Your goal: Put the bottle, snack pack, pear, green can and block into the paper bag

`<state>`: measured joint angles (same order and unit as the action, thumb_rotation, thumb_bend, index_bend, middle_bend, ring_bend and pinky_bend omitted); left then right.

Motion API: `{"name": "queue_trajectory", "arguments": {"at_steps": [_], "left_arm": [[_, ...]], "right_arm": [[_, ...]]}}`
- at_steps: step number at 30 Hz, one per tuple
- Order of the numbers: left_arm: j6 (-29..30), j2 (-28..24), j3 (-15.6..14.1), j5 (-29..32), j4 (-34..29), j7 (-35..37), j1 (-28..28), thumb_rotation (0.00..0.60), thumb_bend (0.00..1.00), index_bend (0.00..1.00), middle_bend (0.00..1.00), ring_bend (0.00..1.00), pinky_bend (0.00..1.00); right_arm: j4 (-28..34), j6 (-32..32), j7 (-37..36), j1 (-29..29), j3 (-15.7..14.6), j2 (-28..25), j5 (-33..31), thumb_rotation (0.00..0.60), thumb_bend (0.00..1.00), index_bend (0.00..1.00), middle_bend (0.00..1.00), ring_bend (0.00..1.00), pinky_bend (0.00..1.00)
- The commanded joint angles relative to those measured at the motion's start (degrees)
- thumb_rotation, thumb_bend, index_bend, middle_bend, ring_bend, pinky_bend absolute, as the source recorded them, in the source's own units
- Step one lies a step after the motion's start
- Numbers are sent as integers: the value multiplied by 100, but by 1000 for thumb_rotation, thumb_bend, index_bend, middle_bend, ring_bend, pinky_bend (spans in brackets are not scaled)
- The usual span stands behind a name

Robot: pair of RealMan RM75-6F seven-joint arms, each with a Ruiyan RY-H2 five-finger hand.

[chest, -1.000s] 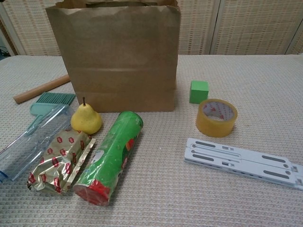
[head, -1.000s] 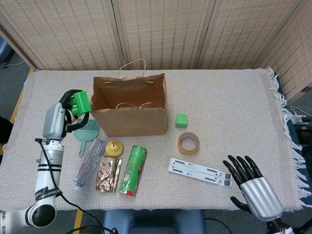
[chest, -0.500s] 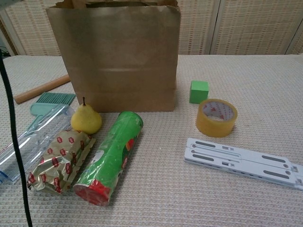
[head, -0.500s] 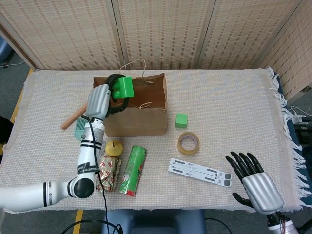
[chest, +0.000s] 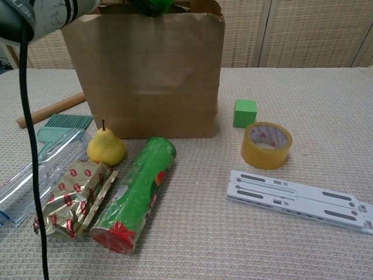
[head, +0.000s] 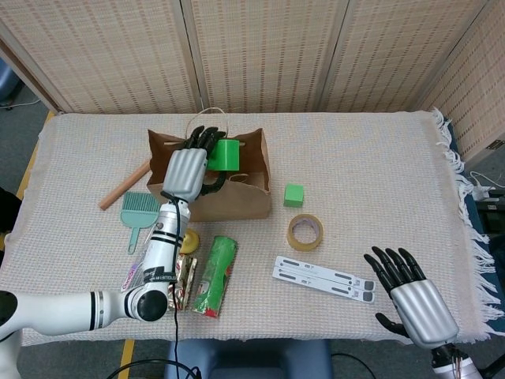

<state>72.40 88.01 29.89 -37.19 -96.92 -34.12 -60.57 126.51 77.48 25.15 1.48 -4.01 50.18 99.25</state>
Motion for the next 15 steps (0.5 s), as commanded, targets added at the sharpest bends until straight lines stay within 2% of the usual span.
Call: {"name": "queue_trajectory", "arguments": {"at_steps": [1,10,15], "left_arm": [[41,-48,11,46,-75,-13,3,600,391,3,0,0,156],[105,-125,2,28,-237,106,40,600,379,0,0,0,142],[321,-409,80,-221,-613,501,342,600,403,10,0,0,160]], "right_arm": [[-8,16,7,-4,-6,7,20,600,67,0,0,0,0],[-11,37,24,-5,-20,20,34,600,68,0,0,0,0],[-14,27,-7,11,-16,0,-4,600,67,0,0,0,0]]}}
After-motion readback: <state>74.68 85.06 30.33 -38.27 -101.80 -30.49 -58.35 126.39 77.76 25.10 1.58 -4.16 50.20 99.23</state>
